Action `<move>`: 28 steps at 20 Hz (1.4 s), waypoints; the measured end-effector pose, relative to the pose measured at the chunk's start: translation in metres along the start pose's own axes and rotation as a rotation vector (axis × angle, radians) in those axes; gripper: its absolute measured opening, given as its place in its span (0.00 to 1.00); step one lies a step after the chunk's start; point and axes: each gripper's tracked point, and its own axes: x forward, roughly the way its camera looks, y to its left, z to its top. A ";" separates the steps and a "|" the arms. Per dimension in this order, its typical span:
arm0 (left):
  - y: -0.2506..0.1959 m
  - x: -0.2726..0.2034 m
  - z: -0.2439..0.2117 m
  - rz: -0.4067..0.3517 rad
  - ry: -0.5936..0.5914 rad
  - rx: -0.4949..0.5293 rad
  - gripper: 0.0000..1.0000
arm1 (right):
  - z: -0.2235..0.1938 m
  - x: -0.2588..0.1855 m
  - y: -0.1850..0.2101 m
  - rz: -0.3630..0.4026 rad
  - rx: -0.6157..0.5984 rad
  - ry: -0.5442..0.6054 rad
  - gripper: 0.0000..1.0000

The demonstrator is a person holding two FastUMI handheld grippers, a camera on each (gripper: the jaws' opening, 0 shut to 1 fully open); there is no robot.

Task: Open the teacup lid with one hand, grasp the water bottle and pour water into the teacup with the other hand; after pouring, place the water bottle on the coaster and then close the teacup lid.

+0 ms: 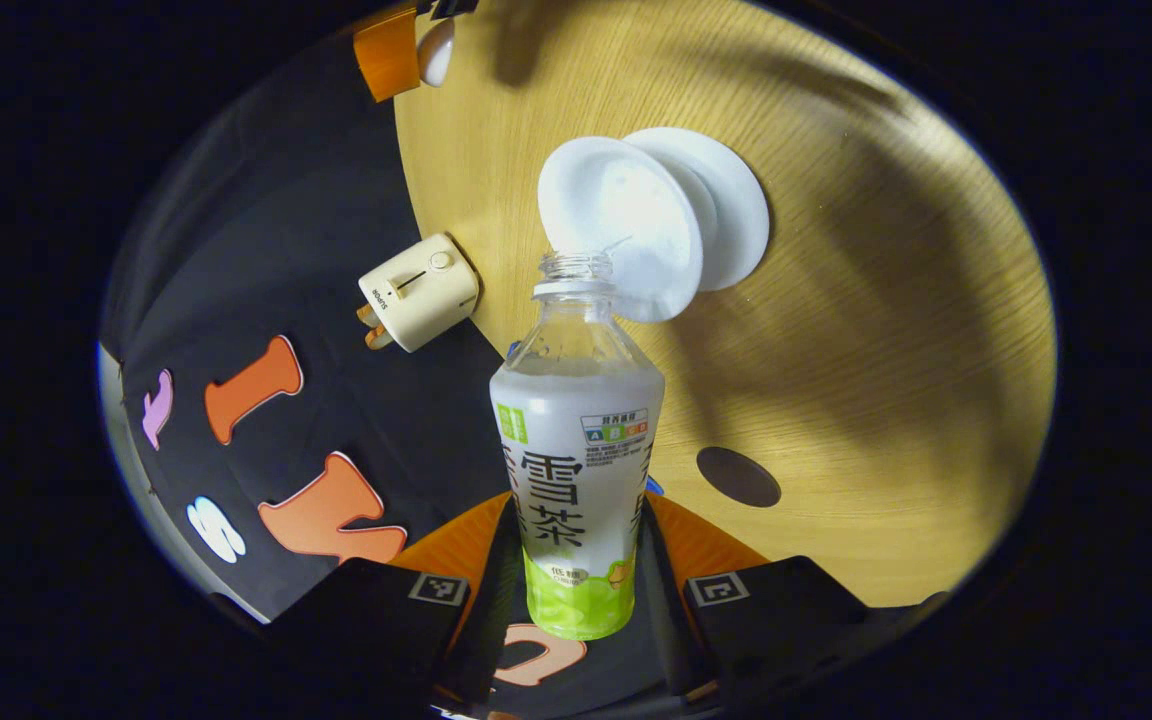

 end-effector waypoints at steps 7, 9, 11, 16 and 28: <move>0.021 -0.010 0.007 0.072 0.002 0.158 0.64 | 0.001 -0.001 -0.006 -0.007 0.004 -0.003 0.17; 0.025 -0.009 0.008 0.090 -0.005 0.193 0.65 | 0.001 -0.001 -0.008 -0.010 0.005 -0.002 0.17; 0.032 -0.018 0.014 0.122 -0.018 0.231 0.66 | 0.000 -0.001 -0.009 -0.013 0.007 -0.001 0.17; 0.025 -0.012 0.011 0.098 -0.020 0.198 0.65 | -0.002 -0.001 -0.009 -0.011 0.005 0.004 0.17; -0.034 0.005 0.010 -0.058 -0.166 -0.677 0.62 | -0.004 0.000 -0.004 -0.006 0.013 0.019 0.17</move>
